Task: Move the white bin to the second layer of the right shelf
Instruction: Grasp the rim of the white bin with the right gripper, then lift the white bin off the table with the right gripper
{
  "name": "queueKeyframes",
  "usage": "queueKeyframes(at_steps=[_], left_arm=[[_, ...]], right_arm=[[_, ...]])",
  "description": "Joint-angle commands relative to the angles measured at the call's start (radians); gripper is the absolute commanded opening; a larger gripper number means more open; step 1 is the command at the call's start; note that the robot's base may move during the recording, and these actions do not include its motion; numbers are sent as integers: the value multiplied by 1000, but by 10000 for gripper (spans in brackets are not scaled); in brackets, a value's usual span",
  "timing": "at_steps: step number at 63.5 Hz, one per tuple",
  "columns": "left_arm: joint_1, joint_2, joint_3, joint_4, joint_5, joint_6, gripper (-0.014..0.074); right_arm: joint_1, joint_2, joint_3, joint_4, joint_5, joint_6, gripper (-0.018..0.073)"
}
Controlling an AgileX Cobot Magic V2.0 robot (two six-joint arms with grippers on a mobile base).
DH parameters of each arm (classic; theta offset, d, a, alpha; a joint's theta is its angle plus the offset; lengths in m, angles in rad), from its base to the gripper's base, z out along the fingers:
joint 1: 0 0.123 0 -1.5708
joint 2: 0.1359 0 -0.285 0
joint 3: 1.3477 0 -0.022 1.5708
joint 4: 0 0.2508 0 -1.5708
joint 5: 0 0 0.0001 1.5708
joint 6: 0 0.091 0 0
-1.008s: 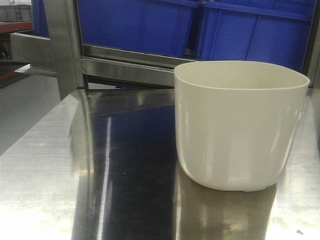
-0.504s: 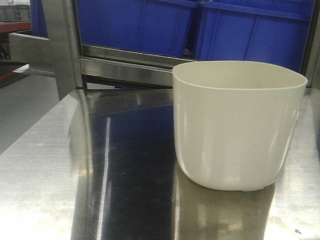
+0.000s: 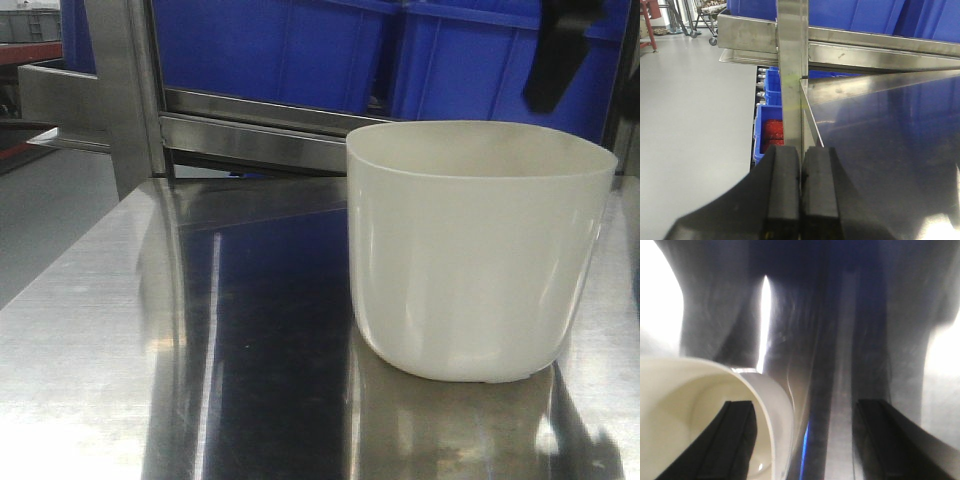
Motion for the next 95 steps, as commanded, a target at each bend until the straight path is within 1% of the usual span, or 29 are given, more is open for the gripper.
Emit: queueKeyframes(at_steps=[1, 8, 26, 30, 35, 39, 43, 47, 51, 52, 56, 70, 80, 95], left_arm=[[-2, -14, 27, 0, -86, -5, 85], [-2, -14, 27, 0, -86, -5, 85], [-2, -14, 27, 0, -86, -5, 85], [-2, -14, 27, 0, -86, -5, 85], [-2, -14, 27, 0, -86, -5, 85], [-2, -14, 27, 0, -86, -5, 85], [-2, -14, 27, 0, -86, -5, 85], [-2, -14, 27, 0, -86, -5, 85], [-2, -14, 27, 0, -86, -5, 85], [-2, -14, 27, 0, -86, -5, 85], [-2, -14, 27, 0, -86, -5, 85], [-2, -14, 27, 0, -86, -5, 85], [-2, -14, 27, 0, -86, -5, 85], [-2, -14, 27, 0, -86, -5, 85]], right_arm=[[2, 9, -39, 10, -12, -9, 528], [2, 48, -39, 38, -3, -9, 528], [31, 113, -39, 38, -7, -9, 528], [31, 128, -39, 38, -5, -9, 508], [31, 141, -39, 38, -5, -9, 449], [31, 147, -39, 38, -6, -9, 377], [31, 148, -39, 38, -9, -9, 279], [31, 148, -39, 38, -17, -9, 145], [31, 145, -39, 38, -28, -9, 48], [31, 144, -41, 38, -29, -9, 37], [31, 136, -41, 38, -33, -9, 64], [32, 37, -42, 10, -78, -9, 55], [32, -81, -42, -7, -108, -9, 55], [32, -284, -14, -33, -102, -9, 55]])
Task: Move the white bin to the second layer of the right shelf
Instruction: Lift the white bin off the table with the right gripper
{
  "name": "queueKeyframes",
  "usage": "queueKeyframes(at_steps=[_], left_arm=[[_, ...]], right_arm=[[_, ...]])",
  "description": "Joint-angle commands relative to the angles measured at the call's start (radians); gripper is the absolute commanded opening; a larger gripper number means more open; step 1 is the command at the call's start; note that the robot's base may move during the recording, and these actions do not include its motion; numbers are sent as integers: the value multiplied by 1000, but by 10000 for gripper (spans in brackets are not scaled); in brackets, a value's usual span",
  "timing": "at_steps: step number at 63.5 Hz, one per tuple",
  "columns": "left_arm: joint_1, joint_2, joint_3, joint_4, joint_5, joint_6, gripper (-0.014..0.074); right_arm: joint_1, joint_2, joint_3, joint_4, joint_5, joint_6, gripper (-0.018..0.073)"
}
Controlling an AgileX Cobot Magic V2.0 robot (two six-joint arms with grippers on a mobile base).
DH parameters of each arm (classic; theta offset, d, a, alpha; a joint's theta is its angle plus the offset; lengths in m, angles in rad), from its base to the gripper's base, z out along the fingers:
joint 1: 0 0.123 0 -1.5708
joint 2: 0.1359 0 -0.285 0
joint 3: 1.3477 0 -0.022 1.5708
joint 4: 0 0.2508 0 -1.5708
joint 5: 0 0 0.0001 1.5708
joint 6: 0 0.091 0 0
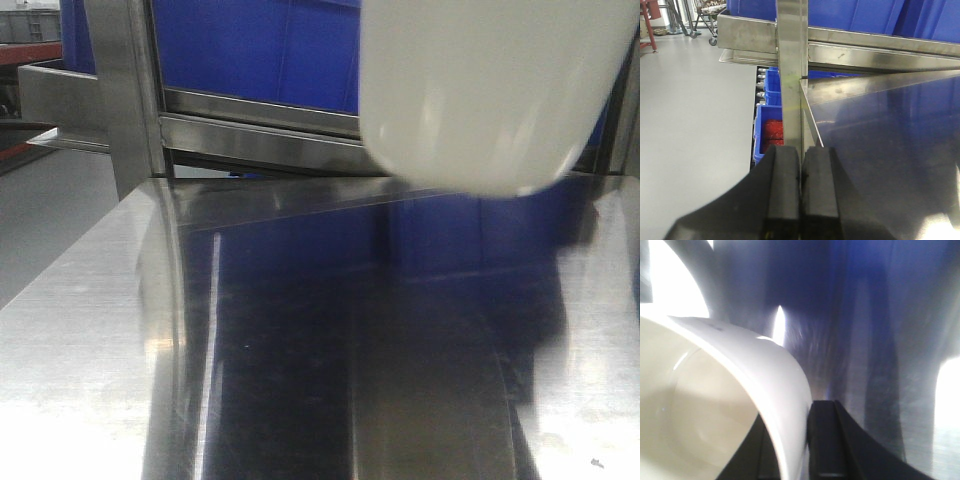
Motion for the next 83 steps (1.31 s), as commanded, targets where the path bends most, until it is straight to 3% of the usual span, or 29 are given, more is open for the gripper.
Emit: queueKeyframes(at_steps=[1, 30, 83], left_arm=[[-2, -14, 27, 0, -86, -5, 85], [-2, -14, 27, 0, -86, -5, 85], [-2, -14, 27, 0, -86, -5, 85]], right_arm=[[-1, -120, -5, -22, -58, -5, 55], [-13, -562, 416, -39, -336, -5, 55], [-13, -579, 429, -38, -362, -5, 55]])
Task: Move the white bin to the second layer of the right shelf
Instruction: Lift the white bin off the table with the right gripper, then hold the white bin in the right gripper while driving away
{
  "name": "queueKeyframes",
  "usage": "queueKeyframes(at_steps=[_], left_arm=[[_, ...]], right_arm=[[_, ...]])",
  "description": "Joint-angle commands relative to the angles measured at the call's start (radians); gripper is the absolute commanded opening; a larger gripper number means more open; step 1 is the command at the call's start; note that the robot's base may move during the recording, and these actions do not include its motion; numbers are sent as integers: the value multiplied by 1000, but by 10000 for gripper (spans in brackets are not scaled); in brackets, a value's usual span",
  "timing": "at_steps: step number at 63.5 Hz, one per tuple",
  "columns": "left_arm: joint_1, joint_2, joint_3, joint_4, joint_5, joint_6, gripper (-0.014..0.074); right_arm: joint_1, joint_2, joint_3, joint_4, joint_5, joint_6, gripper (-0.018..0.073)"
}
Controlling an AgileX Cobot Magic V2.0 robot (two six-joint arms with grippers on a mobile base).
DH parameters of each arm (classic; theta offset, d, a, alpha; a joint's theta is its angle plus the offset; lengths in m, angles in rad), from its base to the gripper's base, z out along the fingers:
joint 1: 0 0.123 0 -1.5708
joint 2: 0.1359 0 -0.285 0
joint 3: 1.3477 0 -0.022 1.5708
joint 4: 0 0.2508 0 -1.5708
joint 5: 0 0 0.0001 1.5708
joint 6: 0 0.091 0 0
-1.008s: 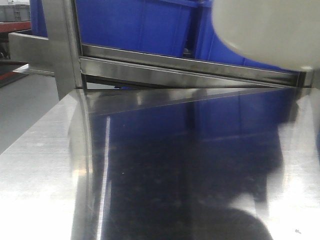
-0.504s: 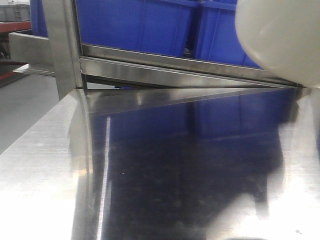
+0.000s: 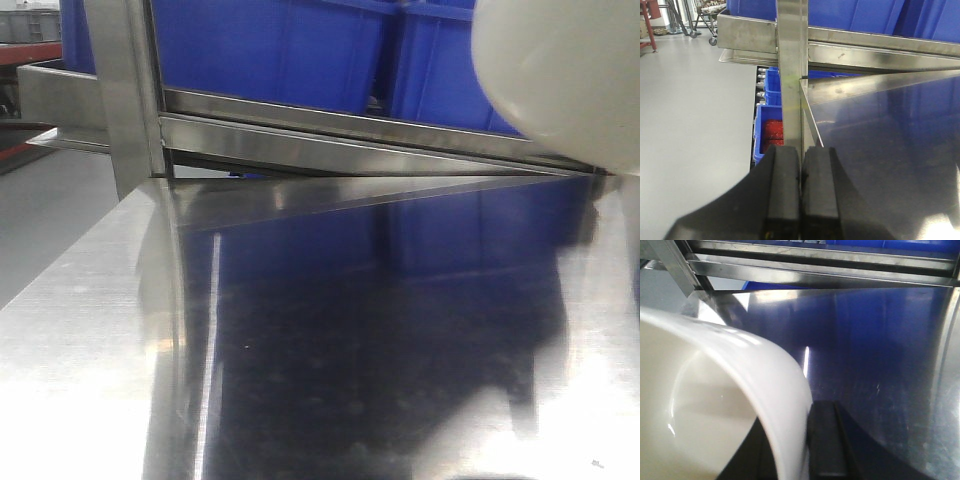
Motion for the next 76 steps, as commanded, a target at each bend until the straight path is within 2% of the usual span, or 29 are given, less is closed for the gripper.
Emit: queueKeyframes(at_steps=[1, 76], left_arm=[[-2, -14, 27, 0, -86, -5, 85], [-2, -14, 27, 0, -86, -5, 85]], right_arm=[[-9, -5, -30, -8, -106, -3, 55], [-9, 21, -30, -8, -102, -3, 55]])
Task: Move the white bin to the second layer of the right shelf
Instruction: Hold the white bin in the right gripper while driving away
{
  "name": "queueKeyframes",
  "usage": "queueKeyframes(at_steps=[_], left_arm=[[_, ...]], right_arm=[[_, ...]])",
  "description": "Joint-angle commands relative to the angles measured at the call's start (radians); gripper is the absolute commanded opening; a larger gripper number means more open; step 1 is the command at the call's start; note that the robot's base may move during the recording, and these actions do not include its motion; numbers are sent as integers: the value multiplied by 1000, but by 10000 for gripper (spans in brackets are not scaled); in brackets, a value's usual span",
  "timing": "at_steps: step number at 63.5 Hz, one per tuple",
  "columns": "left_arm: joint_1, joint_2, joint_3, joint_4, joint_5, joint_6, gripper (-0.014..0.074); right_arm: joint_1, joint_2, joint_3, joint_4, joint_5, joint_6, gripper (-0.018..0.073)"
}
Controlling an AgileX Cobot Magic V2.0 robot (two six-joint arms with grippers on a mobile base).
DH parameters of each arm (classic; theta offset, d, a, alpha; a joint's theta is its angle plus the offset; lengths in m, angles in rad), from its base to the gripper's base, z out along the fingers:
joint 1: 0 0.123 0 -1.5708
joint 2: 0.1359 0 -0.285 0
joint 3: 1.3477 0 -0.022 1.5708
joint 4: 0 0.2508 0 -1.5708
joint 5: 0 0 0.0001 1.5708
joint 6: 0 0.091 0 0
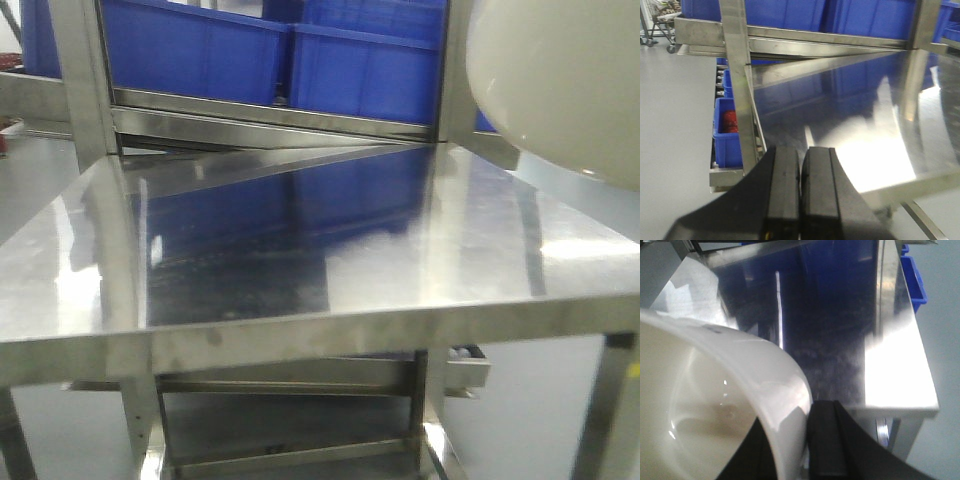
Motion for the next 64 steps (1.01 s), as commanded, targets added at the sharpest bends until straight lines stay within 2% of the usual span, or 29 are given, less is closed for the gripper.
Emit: queueKeyframes(at_steps=[1, 64], left_arm=[[-2, -14, 27, 0, -86, -5, 85], [-2, -14, 27, 0, -86, -5, 85]], right_arm=[[-9, 3, -31, -6, -96, -3, 55], [-9, 3, -31, -6, -92, -3, 55]])
